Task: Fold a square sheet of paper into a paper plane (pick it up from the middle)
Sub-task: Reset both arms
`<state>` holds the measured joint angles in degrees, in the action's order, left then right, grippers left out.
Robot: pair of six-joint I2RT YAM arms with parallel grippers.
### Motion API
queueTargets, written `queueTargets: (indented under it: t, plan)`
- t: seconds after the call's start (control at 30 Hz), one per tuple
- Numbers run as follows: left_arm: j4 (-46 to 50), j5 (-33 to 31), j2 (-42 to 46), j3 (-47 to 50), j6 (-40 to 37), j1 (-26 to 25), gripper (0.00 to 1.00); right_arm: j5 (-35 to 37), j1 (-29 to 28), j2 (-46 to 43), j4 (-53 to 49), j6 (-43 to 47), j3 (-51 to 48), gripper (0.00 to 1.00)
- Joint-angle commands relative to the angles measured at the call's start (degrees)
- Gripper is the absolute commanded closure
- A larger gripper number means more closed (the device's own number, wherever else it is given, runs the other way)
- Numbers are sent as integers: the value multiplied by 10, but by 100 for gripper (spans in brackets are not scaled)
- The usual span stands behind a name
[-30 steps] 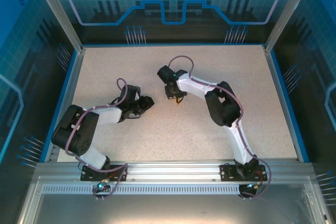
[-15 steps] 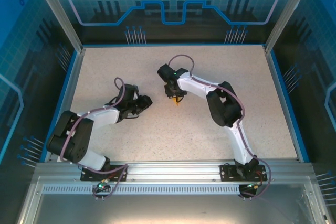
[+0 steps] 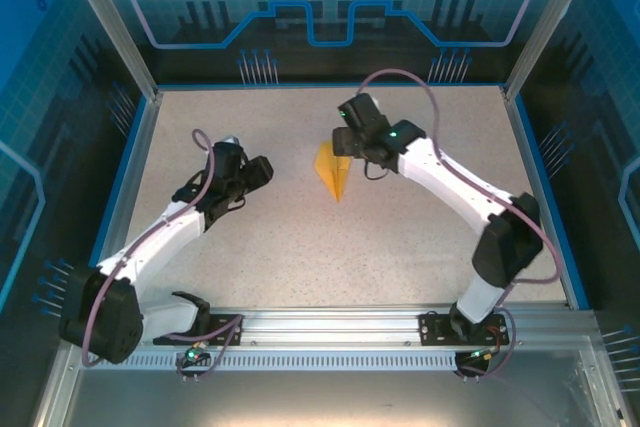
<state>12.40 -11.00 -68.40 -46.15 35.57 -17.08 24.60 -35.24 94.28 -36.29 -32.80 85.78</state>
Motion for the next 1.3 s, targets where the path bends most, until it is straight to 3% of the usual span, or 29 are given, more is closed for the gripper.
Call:
queueTargets:
  t: [0.0, 0.07, 0.13, 0.3, 0.43, 0.57, 0.77, 0.97, 1.27]
  plan:
    - [46, -105, 32, -18, -48, 16, 19, 56, 52, -65, 55, 12, -75, 14]
    - [34, -130, 44, -11, -70, 25, 10, 66, 85, -103, 80, 31, -121, 2]
    - [18, -166, 53, 2, -84, 33, 2, 69, 118, -138, 110, 52, -169, 1]
    - [-18, -239, 68, 51, -104, 63, 1, 79, 211, -199, 156, 97, -279, 1]
    - [-48, -288, 72, 94, -111, 92, 1, 139, 248, -247, 221, 115, -387, 1]
    - [-165, -296, 76, 169, -177, 104, 2, 91, 302, -294, 325, 128, -498, 1]
    - [-258, -179, 41, 213, -261, 132, 2, 24, 333, -288, 467, 187, -586, 0]
    - [-448, -45, 5, 277, -337, 140, 2, -45, 333, -244, 593, 230, -609, 1]
    - [-616, 62, -40, 320, -333, 172, 2, -129, 331, -204, 729, 273, -644, 1]
